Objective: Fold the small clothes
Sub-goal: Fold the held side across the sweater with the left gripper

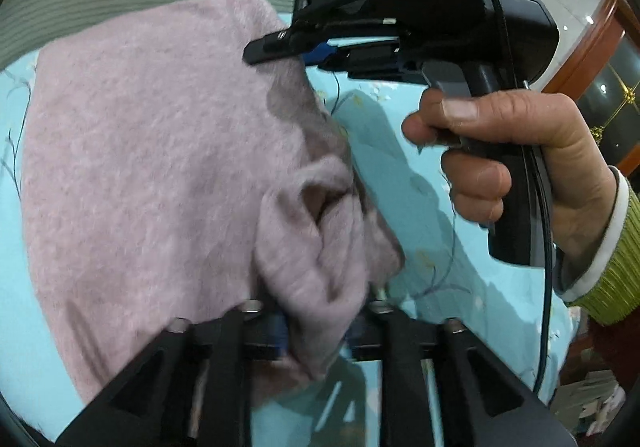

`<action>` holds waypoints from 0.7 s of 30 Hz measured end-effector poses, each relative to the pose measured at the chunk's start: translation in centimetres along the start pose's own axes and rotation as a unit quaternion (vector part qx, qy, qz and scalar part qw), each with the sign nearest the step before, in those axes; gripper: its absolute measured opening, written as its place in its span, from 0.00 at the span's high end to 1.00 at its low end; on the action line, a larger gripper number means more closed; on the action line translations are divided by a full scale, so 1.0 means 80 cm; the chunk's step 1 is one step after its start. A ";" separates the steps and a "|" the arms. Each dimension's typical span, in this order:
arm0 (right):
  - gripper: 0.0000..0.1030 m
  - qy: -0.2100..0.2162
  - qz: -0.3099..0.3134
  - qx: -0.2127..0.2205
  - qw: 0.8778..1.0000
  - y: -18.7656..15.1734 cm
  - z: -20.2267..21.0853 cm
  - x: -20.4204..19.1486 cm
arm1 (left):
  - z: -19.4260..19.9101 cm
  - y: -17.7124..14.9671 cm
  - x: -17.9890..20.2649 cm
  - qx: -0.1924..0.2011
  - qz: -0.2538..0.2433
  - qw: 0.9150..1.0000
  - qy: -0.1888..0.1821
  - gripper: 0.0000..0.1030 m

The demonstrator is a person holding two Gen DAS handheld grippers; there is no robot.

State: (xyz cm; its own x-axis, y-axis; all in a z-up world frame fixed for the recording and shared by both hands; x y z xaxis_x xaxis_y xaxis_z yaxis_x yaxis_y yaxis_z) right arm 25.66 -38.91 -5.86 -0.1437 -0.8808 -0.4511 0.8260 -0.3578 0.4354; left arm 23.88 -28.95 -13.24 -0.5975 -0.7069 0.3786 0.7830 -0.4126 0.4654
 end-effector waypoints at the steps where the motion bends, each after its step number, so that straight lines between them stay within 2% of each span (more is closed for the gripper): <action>1: 0.60 0.001 -0.004 0.007 1.000 -0.002 0.006 0.002 | 0.008 -0.005 -0.004 -0.001 0.003 1.000 -0.005 0.55; 2: 0.45 -0.001 -0.009 0.015 1.000 -0.004 0.013 0.003 | 0.016 -0.010 -0.008 0.002 0.006 1.000 -0.007 0.49; 3: 0.28 -0.004 -0.016 0.025 1.000 -0.009 0.020 0.006 | 0.031 -0.014 -0.014 0.009 0.008 1.000 -0.008 0.48; 5: 0.19 0.003 -0.023 0.038 0.999 -0.017 0.029 0.011 | 0.051 -0.018 -0.027 0.018 0.016 1.000 -0.008 0.37; 8: 0.19 0.017 -0.031 0.012 0.999 -0.032 0.024 0.018 | 0.086 -0.022 -0.065 0.039 0.051 0.998 0.005 0.23; 9: 0.19 0.016 -0.031 -0.001 0.999 -0.037 0.017 0.019 | 0.094 -0.020 -0.082 0.044 0.068 0.997 0.012 0.22; 14: 0.19 0.033 -0.042 -0.022 0.998 -0.039 -0.006 0.028 | 0.099 -0.003 -0.168 0.052 0.146 0.987 0.038 0.22; 17: 0.19 0.053 -0.044 -0.036 0.997 -0.032 -0.024 0.032 | 0.087 0.014 -0.211 0.057 0.185 0.981 0.032 0.22; 20: 0.18 0.071 -0.025 -0.048 0.996 -0.025 -0.037 0.026 | 0.083 0.018 -0.223 0.050 0.212 0.976 0.020 0.22; 21: 0.23 0.077 -0.021 -0.049 0.996 -0.025 -0.040 0.024 | 0.075 0.020 -0.229 0.046 0.223 0.974 0.011 0.22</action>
Point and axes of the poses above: each gripper's, at about its wrist camera, not at the fingertips, and z roughly against the way its jaws point, x to its right, y to its top, the point moved 3 cm from there along -z, roughly the way its jaws point, and after that the axes turned 3 degrees about -y, right-handed, at the moved point
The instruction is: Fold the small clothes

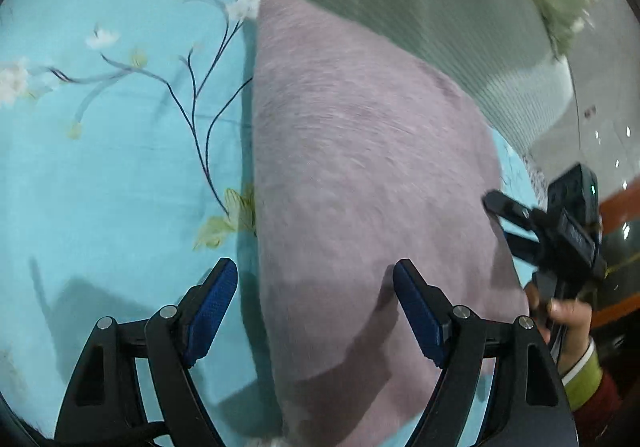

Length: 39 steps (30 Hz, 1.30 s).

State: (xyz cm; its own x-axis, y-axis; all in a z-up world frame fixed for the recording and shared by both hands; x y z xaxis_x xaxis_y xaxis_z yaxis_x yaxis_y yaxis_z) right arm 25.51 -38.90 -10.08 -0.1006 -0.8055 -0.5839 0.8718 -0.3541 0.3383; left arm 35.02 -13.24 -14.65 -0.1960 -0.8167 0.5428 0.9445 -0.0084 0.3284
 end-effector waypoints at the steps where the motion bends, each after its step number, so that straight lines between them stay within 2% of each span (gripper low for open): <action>1: 0.30 0.006 0.000 -0.003 1.000 0.001 -0.003 -0.001 | -0.010 0.005 -0.008 -0.010 0.015 1.000 -0.011 0.22; 2: 0.46 0.011 -0.005 -0.010 1.000 0.001 -0.007 0.000 | -0.019 0.010 -0.013 -0.015 0.027 0.999 -0.021 0.22; 4: 0.61 0.019 -0.023 -0.018 0.999 0.002 -0.011 0.005 | -0.028 0.020 -0.015 -0.007 0.029 0.999 -0.029 0.23; 5: 0.67 0.028 -0.026 -0.018 0.999 0.001 -0.010 0.004 | -0.027 0.021 -0.013 -0.004 0.025 0.999 -0.031 0.35; 6: 0.70 0.028 -0.025 -0.015 0.999 -0.001 -0.008 0.001 | -0.030 0.025 -0.010 -0.004 0.019 0.999 -0.026 0.38; 8: 0.72 0.035 -0.014 -0.003 0.999 -0.006 0.001 -0.015 | -0.023 0.023 -0.007 0.001 0.013 1.000 -0.021 0.56; 10: 0.72 0.050 -0.005 0.000 0.999 -0.010 0.003 -0.033 | -0.006 0.023 -0.003 0.012 0.009 1.000 -0.028 0.66; 13: 0.73 0.066 0.024 -0.011 0.997 -0.024 -0.004 -0.076 | 0.031 0.017 0.004 0.029 -0.003 0.999 -0.031 0.70; 16: 0.73 0.092 0.044 -0.029 0.994 -0.041 -0.024 -0.120 | 0.079 0.002 -0.012 0.045 -0.006 0.999 -0.020 0.70; 20: 0.73 0.128 0.073 -0.066 0.987 -0.067 -0.073 -0.187 | 0.144 -0.023 -0.048 0.063 0.016 0.998 -0.003 0.70; 26: 0.73 0.157 0.099 -0.100 0.978 -0.094 -0.133 -0.240 | 0.238 -0.063 -0.117 0.088 0.056 0.994 0.044 0.70; 28: 0.73 0.141 0.100 -0.110 0.979 -0.097 -0.154 -0.243 | 0.253 -0.073 -0.138 0.098 0.070 0.991 0.056 0.70; 30: 0.72 0.107 0.105 -0.114 0.982 -0.099 -0.172 -0.242 | 0.260 -0.080 -0.160 0.101 0.078 0.990 0.065 0.68; 31: 0.70 0.090 0.106 -0.115 0.984 -0.100 -0.178 -0.237 | 0.253 -0.084 -0.173 0.094 0.085 0.989 0.075 0.66; 33: 0.56 0.077 0.098 -0.110 0.986 -0.098 -0.180 -0.228 | 0.234 -0.088 -0.186 0.079 0.099 0.987 0.096 0.57; 35: 0.50 0.066 0.098 -0.103 0.988 -0.094 -0.175 -0.218 | 0.221 -0.090 -0.191 0.080 0.108 0.986 0.098 0.44; 39: 0.50 0.048 0.106 -0.088 0.989 -0.085 -0.156 -0.211 | 0.228 -0.093 -0.187 0.084 0.105 0.985 0.107 0.40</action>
Point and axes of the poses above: each gripper's, at about its wrist camera, not at the fingertips, and z roughly against the way its jaws point, x to its right, y to its top, the point moved 3 cm from there along -z, roughly the way its jaws point, and after that the axes turned 3 degrees about -y, right-handed, at the moved point
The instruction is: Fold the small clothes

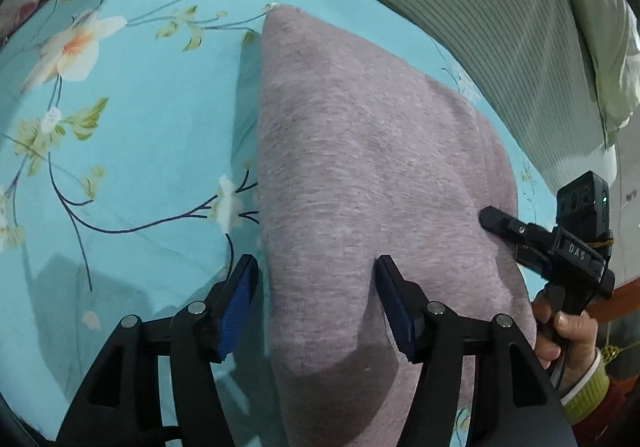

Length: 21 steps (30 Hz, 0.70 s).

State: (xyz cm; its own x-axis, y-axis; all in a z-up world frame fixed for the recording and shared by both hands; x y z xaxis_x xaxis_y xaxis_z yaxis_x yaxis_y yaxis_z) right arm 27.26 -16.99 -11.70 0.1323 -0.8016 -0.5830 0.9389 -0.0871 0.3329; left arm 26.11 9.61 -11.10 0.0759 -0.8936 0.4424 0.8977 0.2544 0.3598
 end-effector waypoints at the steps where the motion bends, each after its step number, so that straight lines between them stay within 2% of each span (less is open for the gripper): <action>1: 0.50 -0.008 0.006 0.009 1.000 0.002 0.007 -0.002 | 0.002 0.000 0.006 0.000 -0.008 1.000 0.007 0.40; 5: 0.50 -0.022 0.028 0.060 0.998 0.016 0.041 -0.024 | 0.020 0.000 0.017 0.011 -0.032 0.999 0.026 0.41; 7: 0.50 -0.014 0.037 0.069 0.997 0.025 0.046 -0.034 | 0.039 -0.005 0.017 0.026 -0.039 0.998 0.035 0.41; 10: 0.50 -0.012 0.041 0.055 0.998 0.035 0.032 -0.043 | 0.062 -0.011 0.024 0.045 -0.044 0.998 0.031 0.43; 11: 0.54 -0.017 0.040 0.048 0.998 0.038 0.024 -0.043 | 0.071 -0.014 0.025 0.049 -0.048 0.997 0.025 0.43; 12: 0.76 -0.018 0.037 0.034 0.999 0.041 0.012 -0.043 | 0.076 -0.017 0.032 0.050 -0.054 0.997 0.014 0.43; 13: 0.88 -0.021 0.034 0.014 0.999 0.044 -0.002 -0.041 | 0.074 -0.019 0.039 0.049 -0.059 0.997 0.010 0.44; 18: 0.87 -0.032 0.050 0.050 0.997 0.057 0.010 -0.052 | 0.068 -0.021 0.062 0.038 -0.079 0.996 -0.007 0.51; 21: 0.86 -0.050 0.028 0.027 0.998 0.056 -0.015 -0.029 | 0.057 -0.028 0.076 0.032 -0.085 0.996 -0.021 0.51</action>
Point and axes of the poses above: each gripper's, at about its wrist camera, not at the fingertips, and z roughly against the way its jaws point, x to its right, y to its top, the point moved 3 cm from there along -z, roughly the way its jaws point, and after that the axes turned 3 degrees about -y, right-handed, at the moved point
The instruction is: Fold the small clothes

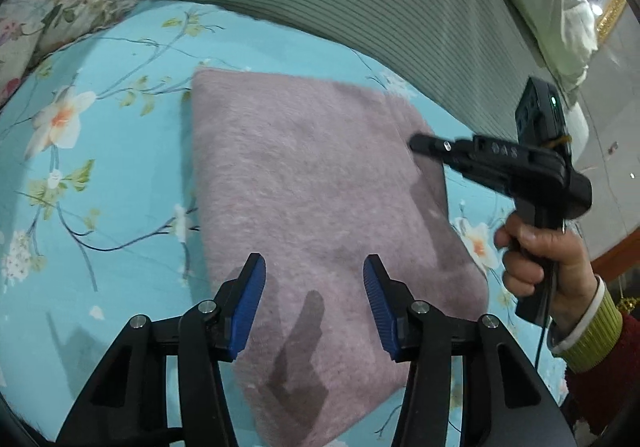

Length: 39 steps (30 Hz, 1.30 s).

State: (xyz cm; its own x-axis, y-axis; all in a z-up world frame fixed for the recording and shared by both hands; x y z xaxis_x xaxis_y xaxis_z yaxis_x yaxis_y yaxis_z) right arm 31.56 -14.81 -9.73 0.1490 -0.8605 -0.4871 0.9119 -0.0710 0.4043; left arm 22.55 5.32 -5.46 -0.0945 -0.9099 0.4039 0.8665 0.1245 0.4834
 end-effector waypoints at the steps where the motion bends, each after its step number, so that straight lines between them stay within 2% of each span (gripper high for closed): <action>1: 0.85 0.000 -0.012 -0.007 1.000 -0.003 -0.004 0.007 | -0.006 -0.004 0.002 -0.004 -0.004 1.000 0.002 0.51; 2: 0.81 0.004 -0.018 -0.009 1.000 -0.004 -0.002 0.010 | -0.013 -0.003 0.004 -0.008 -0.006 1.000 0.005 0.51; 5: 0.81 0.019 -0.020 0.007 1.000 -0.016 0.032 0.007 | -0.023 -0.012 0.006 -0.024 -0.012 1.000 0.014 0.51; 8: 0.78 0.045 -0.004 0.009 0.999 -0.047 0.073 -0.002 | -0.009 -0.019 0.011 -0.024 -0.026 0.999 0.011 0.51; 9: 0.73 0.053 0.003 0.001 0.999 -0.066 0.085 -0.004 | -0.002 -0.024 0.011 -0.025 -0.030 0.999 0.013 0.51; 11: 0.66 0.054 0.008 -0.013 0.998 -0.096 0.097 -0.005 | 0.011 -0.037 0.010 -0.029 -0.034 0.999 0.014 0.51; 13: 0.65 0.043 0.007 -0.026 0.999 -0.128 0.104 0.001 | 0.024 -0.052 0.010 -0.034 -0.033 0.999 0.009 0.51; 16: 0.65 0.043 -0.019 -0.030 0.998 -0.150 0.103 0.014 | 0.037 -0.073 0.016 -0.039 -0.036 0.999 0.004 0.51; 24: 0.65 0.045 -0.034 -0.005 0.998 -0.110 0.080 0.007 | 0.031 -0.088 0.032 -0.050 -0.049 0.998 -0.007 0.51; 30: 0.63 0.051 -0.042 -0.013 0.998 -0.092 0.053 -0.001 | 0.020 -0.085 0.032 -0.051 -0.044 0.998 -0.010 0.51; 31: 0.66 0.052 -0.039 -0.017 0.998 -0.090 0.050 -0.003 | 0.017 -0.085 0.031 -0.053 -0.045 0.998 -0.008 0.51; 32: 0.85 0.052 -0.036 -0.018 0.998 -0.089 0.049 -0.006 | 0.015 -0.085 0.031 -0.054 -0.045 0.998 -0.006 0.51; 33: 0.89 0.047 -0.031 -0.013 0.998 -0.085 0.054 -0.008 | 0.014 -0.085 0.030 -0.054 -0.044 0.998 -0.006 0.51; 36: 0.90 0.067 -0.042 0.028 0.996 -0.077 0.082 -0.009 | 0.011 -0.083 0.026 -0.055 -0.040 0.998 -0.005 0.52; 39: 0.90 0.042 -0.056 0.039 0.997 -0.081 0.088 0.011 | 0.011 -0.083 0.028 -0.053 -0.042 0.998 -0.011 0.52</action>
State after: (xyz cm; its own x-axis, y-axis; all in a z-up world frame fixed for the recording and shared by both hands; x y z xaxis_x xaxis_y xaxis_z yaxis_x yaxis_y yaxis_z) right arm 23.06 -18.68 -7.36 0.0833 -0.7996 -0.5948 0.8926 -0.2056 0.4014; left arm 16.15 2.83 -7.06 -0.1787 -0.9062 0.3832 0.9022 0.0044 0.4312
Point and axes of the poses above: each gripper's, at about its wrist camera, not at the fingertips, and z roughly against the way its jaws point, x to its right, y to its top, the point moved 3 cm from there along -z, roughly the way its jaws point, and after that the axes turned 3 degrees about -y, right-handed, at the moved point
